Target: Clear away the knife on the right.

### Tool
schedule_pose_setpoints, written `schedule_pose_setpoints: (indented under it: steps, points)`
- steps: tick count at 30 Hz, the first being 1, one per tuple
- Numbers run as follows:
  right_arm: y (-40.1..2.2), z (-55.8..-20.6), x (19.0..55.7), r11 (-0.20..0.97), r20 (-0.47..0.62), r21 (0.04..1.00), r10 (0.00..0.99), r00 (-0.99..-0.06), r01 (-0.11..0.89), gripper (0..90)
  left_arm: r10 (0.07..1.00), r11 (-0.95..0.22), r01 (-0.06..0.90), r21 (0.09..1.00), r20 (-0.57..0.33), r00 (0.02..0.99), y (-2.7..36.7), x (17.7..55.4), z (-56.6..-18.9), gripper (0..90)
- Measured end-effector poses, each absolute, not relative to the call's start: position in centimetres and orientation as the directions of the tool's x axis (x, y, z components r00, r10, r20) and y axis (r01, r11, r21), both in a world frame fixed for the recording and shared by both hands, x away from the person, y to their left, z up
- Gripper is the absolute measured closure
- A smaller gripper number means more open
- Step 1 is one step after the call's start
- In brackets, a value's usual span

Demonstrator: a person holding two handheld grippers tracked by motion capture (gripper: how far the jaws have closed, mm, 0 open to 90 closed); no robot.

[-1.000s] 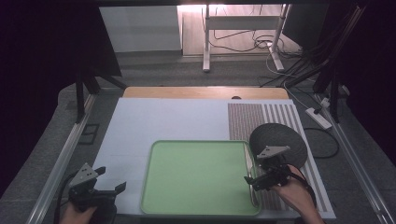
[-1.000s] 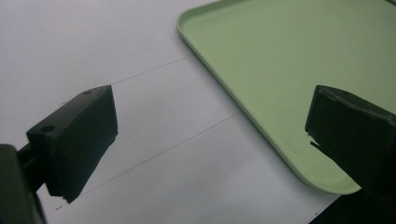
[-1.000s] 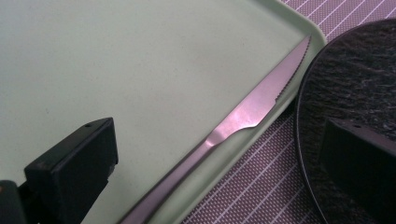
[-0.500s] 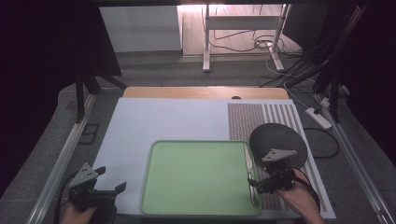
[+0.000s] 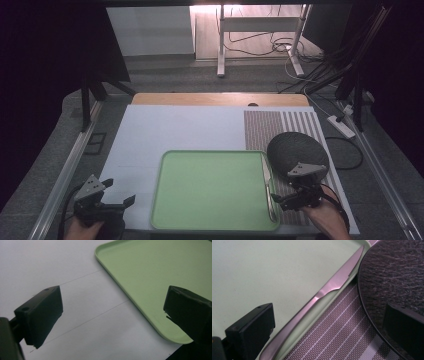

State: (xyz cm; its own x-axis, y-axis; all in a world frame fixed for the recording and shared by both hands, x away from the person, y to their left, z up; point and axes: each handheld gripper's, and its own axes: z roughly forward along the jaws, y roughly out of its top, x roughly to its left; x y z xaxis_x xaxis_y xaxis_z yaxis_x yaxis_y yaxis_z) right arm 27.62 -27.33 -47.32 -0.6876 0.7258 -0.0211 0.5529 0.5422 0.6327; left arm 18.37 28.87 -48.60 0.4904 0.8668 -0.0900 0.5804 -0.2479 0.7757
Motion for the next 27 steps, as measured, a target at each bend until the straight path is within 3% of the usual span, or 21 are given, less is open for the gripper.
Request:
schedule_pose_setpoints:
  steps: [27]
  points:
    - [-30.1,-47.2,25.3,0.446,0.016,0.671,0.789,-0.614,0.591,0.0,0.868,-0.246,0.586,0.772,-0.093,0.487,28.9,18.4,-48.6,3.3]
